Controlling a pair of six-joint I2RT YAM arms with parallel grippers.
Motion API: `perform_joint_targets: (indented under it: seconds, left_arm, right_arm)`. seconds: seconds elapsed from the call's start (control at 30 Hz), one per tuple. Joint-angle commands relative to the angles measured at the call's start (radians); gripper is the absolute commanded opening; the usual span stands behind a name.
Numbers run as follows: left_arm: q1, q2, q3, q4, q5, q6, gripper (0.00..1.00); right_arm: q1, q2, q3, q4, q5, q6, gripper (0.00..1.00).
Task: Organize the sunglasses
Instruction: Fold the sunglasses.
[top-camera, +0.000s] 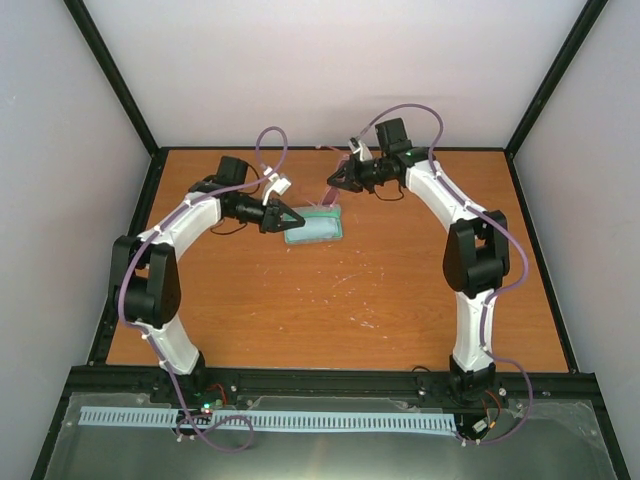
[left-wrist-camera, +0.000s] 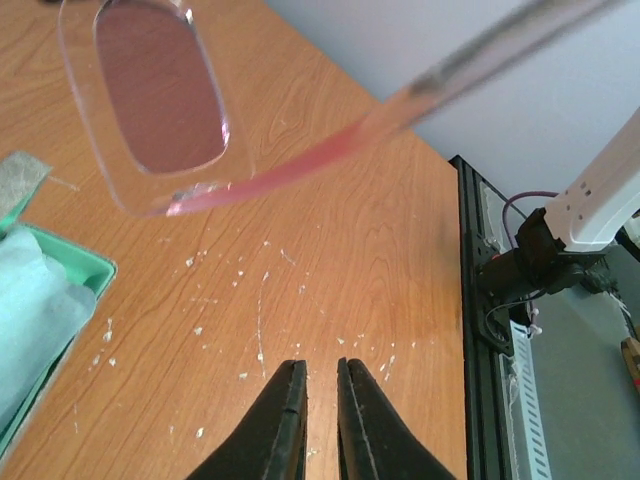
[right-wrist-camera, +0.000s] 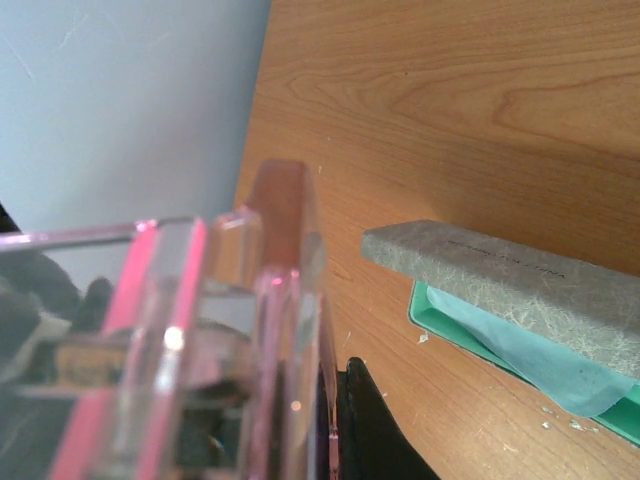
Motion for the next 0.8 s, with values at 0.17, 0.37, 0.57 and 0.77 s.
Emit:
perform_joint_targets:
  seconds: [0.17, 0.37, 0.57, 0.77]
  left_arm:
    - [0.002, 0.009, 0.058, 0.197, 0.089, -0.178, 0.13]
    - [0.001, 0.07, 0.054, 0.369, 0.096, -0.33, 0.13]
    - [-0.004, 0.114, 0.059, 0.409, 0.075, -0.365, 0.13]
    - [0.041, 0.054, 0.061, 0.367, -0.003, -0.328, 0.16]
  right_arm:
    - [0.057, 0.018, 0.019, 0.004, -0.02, 0.002, 0.03]
    - [0.093, -0.013, -0.015, 0.025, -0.059, 0.004, 0.03]
    - [0.097, -0.078, -0.098, 0.023, -0.08, -0.016, 0.03]
    - [0.06, -0.11, -0.181, -0.043, -0.045, -0.054, 0.03]
